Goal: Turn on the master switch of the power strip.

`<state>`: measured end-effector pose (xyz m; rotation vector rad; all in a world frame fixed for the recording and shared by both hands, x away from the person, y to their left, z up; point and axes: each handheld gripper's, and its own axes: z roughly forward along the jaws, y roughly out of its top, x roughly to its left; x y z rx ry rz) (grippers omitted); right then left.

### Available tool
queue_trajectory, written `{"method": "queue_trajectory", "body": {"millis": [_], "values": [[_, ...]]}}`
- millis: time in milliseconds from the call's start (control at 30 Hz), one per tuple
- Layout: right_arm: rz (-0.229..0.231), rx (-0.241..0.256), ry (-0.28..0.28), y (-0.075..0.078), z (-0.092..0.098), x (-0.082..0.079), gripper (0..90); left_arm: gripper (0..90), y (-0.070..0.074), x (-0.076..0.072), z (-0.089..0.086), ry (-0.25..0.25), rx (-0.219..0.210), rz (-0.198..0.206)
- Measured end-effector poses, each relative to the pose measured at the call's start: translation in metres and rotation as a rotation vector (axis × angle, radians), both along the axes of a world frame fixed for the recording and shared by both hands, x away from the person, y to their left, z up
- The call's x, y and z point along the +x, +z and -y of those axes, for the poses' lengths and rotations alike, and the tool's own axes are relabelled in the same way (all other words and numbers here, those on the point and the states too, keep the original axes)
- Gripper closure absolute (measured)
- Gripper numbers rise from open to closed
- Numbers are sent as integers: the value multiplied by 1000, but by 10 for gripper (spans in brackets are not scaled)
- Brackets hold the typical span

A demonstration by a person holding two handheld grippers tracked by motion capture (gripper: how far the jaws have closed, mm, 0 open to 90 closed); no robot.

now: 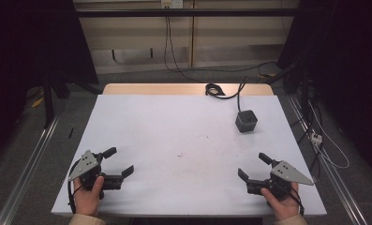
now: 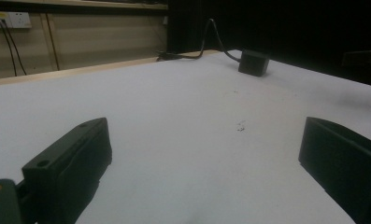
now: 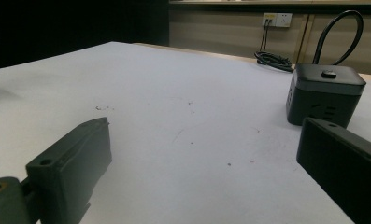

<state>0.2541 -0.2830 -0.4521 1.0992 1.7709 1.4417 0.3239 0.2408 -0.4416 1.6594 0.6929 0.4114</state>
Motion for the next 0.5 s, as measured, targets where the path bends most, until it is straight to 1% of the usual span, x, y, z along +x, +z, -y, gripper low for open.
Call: {"method": "queue_trajectory", "body": {"millis": [67,200,333,500], "values": [[1,2,0,0,0,0,27,22,0,0,0,-2,7,2],[-2,-4,2,0,0,1,27,22,1,0,0,-3,-2,6],[-2,-5,2,1,0,2,28,22,1,0,0,-7,3,8],[-5,-20,-1,1,0,4,31,21,1,0,1,-9,5,9]]}}
